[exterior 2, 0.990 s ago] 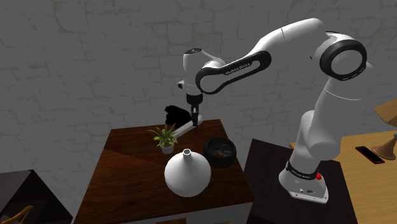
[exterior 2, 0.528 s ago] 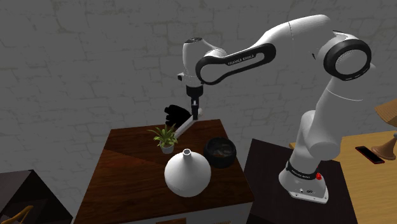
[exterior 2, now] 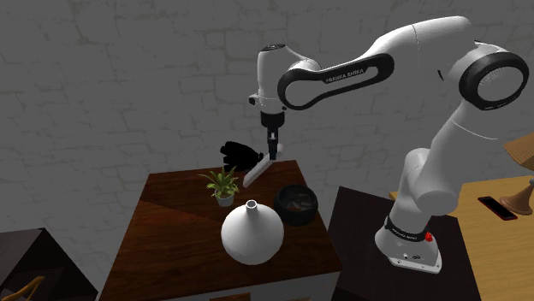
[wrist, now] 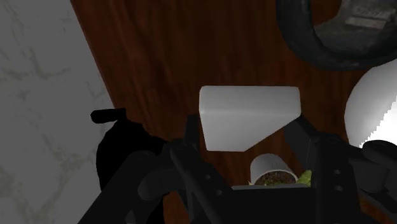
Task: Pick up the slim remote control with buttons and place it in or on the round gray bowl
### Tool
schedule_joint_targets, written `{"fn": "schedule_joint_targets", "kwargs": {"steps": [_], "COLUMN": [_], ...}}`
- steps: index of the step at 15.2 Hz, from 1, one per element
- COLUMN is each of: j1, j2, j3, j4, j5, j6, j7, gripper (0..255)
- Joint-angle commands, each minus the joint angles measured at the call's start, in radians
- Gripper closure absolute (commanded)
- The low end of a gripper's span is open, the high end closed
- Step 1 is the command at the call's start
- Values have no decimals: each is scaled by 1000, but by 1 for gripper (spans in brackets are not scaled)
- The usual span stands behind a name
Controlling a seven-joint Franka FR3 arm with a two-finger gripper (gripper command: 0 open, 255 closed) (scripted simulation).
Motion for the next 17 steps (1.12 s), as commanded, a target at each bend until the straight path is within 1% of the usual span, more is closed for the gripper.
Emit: {"fn": "schedule_joint_targets", "kwargs": {"steps": [1, 7, 13, 17], "j1": [10, 45, 95, 97], "j2": [-67, -292, -523, -520], "j3": [11, 47, 91, 95], "j4": [-60, -250, -402, -454], "j5": [7, 41, 92, 96], "j6": [-7, -41, -118, -64], "j7": [18, 68, 128, 129], "gripper": [255, 255, 255, 255]}}
